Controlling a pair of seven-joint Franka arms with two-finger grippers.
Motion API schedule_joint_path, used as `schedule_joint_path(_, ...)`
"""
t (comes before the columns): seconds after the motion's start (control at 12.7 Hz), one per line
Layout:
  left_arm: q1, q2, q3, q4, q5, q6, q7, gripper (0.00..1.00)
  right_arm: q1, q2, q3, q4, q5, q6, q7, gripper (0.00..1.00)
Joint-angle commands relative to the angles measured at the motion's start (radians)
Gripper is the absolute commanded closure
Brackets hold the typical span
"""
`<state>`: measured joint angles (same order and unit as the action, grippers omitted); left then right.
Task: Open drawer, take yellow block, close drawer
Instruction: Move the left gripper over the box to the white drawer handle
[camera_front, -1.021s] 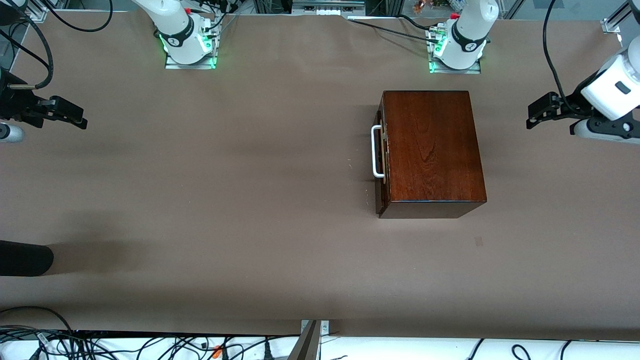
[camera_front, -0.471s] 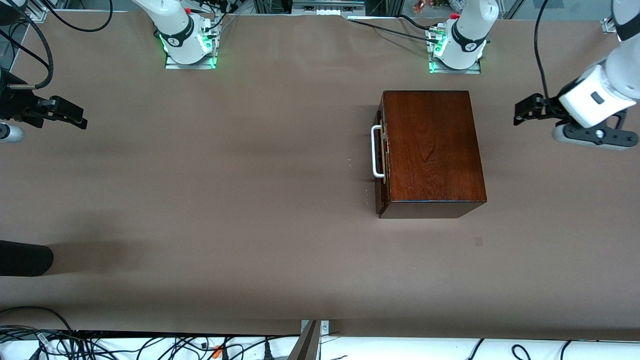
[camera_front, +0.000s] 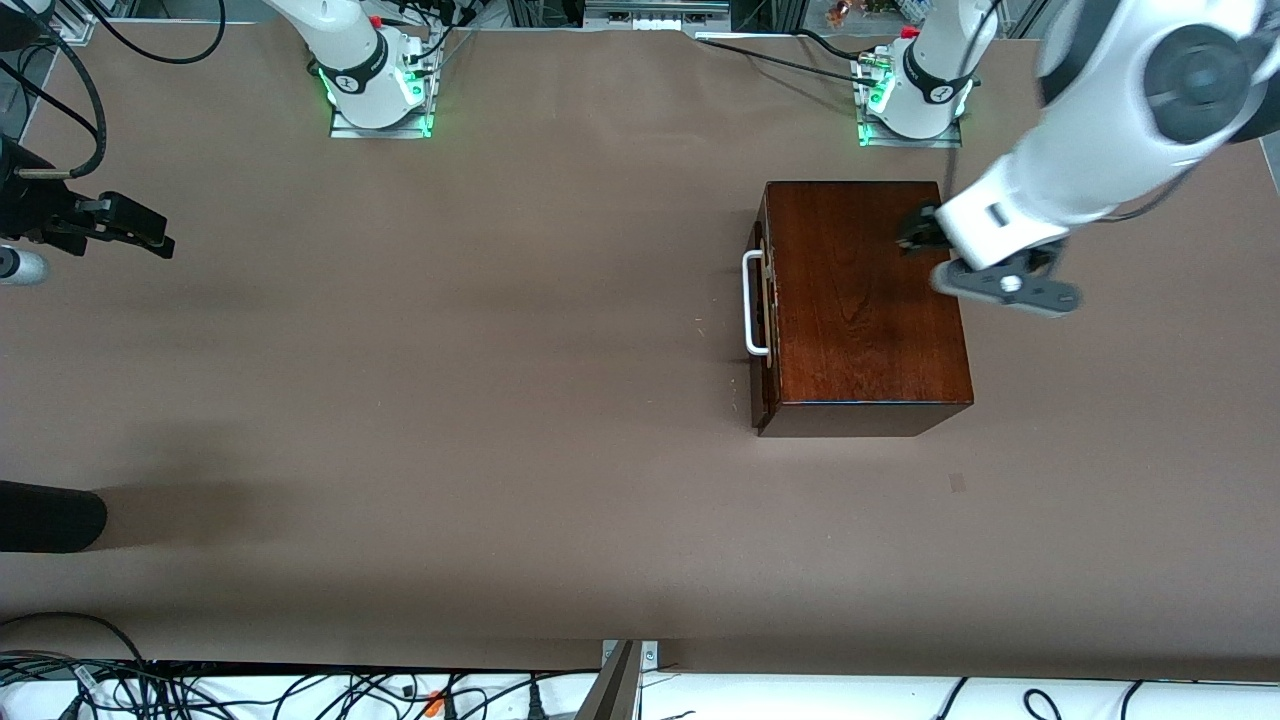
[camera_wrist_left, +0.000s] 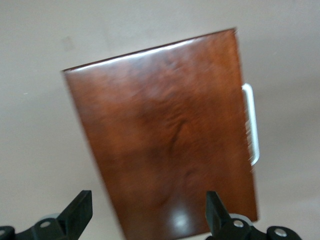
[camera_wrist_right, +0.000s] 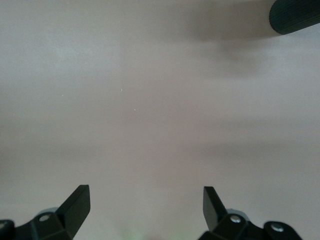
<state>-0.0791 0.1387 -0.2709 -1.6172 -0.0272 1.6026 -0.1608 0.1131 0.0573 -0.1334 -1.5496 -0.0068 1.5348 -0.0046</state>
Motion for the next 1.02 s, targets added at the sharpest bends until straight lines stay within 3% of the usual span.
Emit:
schedule_joint_path(0.0, -0.08, 0.064, -0.021, 0.039, -0.004, 0.048, -0.144, 0.0, -0.004, -0.022, 0.005, -0.02, -0.009, 0.005, 0.003, 0.0)
schedule_joint_path(0.16, -0.181, 0.107, -0.021, 0.046, 0.056, 0.071, -0.251, 0.0, -0.004, -0.022, 0.005, -0.02, -0.009, 0.005, 0.003, 0.0)
schedule_joint_path(0.39, -0.345, 0.226, -0.019, 0.152, 0.206, 0.071, -0.385, 0.0, -0.004, -0.024, 0.005, -0.02, -0.009, 0.007, 0.003, 0.0)
schedule_joint_path(0.55, -0.402, 0.301, -0.018, 0.197, 0.254, 0.071, -0.503, 0.0, -0.004, -0.022, 0.005, -0.02, -0.01, 0.007, 0.003, 0.0)
schedule_joint_path(0.79, -0.465, 0.344, -0.018, 0.175, 0.355, 0.071, -0.664, 0.0, -0.004, -0.022, 0.005, -0.02, -0.01, 0.007, 0.003, 0.0)
schedule_joint_path(0.94, -0.493, 0.38, -0.018, 0.171, 0.363, 0.073, -0.704, 0.0, -0.004, -0.022, 0.005, -0.02, -0.01, 0.007, 0.003, 0.0)
